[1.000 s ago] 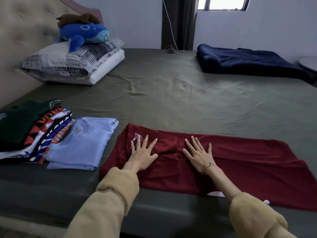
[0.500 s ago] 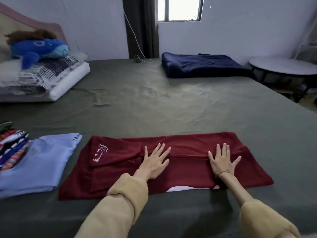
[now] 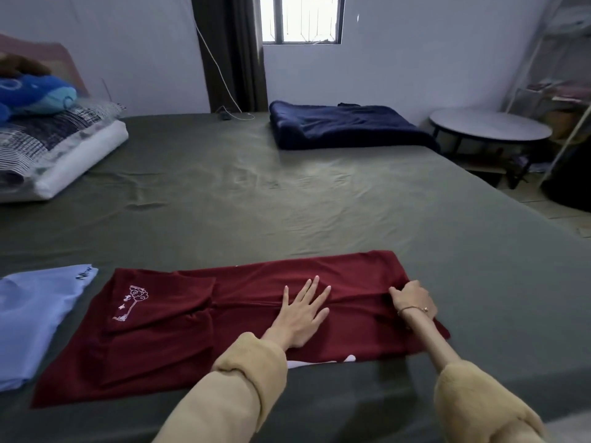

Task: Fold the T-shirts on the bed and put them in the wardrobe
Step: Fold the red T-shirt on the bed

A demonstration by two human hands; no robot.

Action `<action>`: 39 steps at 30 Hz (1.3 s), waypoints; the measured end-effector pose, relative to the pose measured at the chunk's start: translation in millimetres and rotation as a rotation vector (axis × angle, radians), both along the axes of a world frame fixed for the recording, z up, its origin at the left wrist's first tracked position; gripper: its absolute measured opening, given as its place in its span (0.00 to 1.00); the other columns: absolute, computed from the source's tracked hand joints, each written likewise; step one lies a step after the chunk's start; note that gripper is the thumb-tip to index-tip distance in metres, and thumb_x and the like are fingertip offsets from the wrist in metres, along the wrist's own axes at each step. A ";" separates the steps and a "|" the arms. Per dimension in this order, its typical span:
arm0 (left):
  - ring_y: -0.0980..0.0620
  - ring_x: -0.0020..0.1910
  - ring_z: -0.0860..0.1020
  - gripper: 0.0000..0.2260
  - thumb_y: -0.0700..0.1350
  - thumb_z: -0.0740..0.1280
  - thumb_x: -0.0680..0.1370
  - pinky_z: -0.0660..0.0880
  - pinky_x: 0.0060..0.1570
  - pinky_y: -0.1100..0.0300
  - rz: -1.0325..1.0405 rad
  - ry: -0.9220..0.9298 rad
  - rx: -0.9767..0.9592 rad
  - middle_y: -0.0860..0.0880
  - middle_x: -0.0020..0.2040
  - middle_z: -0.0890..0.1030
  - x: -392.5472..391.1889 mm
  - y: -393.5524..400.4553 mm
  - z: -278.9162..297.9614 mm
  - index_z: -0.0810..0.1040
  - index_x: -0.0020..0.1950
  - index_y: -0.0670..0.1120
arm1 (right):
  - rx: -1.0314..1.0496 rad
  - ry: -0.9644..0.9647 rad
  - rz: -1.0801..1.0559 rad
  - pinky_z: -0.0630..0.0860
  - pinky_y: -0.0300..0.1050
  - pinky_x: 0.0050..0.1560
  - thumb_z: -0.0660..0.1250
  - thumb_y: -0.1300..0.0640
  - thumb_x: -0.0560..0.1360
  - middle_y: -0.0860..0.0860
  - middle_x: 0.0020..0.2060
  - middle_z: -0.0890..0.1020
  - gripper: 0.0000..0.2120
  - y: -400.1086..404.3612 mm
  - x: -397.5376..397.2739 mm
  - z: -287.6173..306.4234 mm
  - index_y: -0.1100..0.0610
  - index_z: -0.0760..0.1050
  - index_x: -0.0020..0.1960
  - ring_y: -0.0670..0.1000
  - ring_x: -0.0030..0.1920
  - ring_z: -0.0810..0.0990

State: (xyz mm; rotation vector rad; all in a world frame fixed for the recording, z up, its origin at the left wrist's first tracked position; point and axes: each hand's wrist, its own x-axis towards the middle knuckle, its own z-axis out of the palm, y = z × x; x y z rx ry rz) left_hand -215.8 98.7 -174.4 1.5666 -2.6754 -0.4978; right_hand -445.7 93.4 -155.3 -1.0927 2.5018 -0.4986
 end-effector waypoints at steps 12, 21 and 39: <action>0.53 0.77 0.51 0.22 0.38 0.56 0.81 0.48 0.74 0.60 0.251 0.341 -0.104 0.47 0.78 0.55 62.9 -5.6 10.3 0.61 0.76 0.46 | -0.227 -0.596 0.298 0.61 0.43 0.68 0.66 0.59 0.75 0.57 0.69 0.69 0.29 -16.7 90.0 23.5 0.61 0.61 0.73 0.56 0.70 0.66; 0.50 0.54 0.75 0.15 0.36 0.60 0.76 0.71 0.53 0.57 0.669 0.402 -0.285 0.51 0.53 0.73 182.6 3.3 26.9 0.75 0.61 0.47 | -0.160 -0.953 0.415 0.73 0.39 0.38 0.63 0.66 0.74 0.53 0.38 0.78 0.05 -25.3 227.4 31.2 0.57 0.74 0.45 0.48 0.36 0.75; 0.57 0.30 0.73 0.20 0.54 0.50 0.82 0.68 0.27 0.67 1.105 1.225 0.658 0.50 0.41 0.77 347.7 7.0 34.6 0.77 0.48 0.44 | 0.053 -0.873 0.724 0.78 0.45 0.36 0.62 0.58 0.76 0.59 0.60 0.77 0.23 -25.9 438.3 18.3 0.53 0.64 0.70 0.56 0.50 0.78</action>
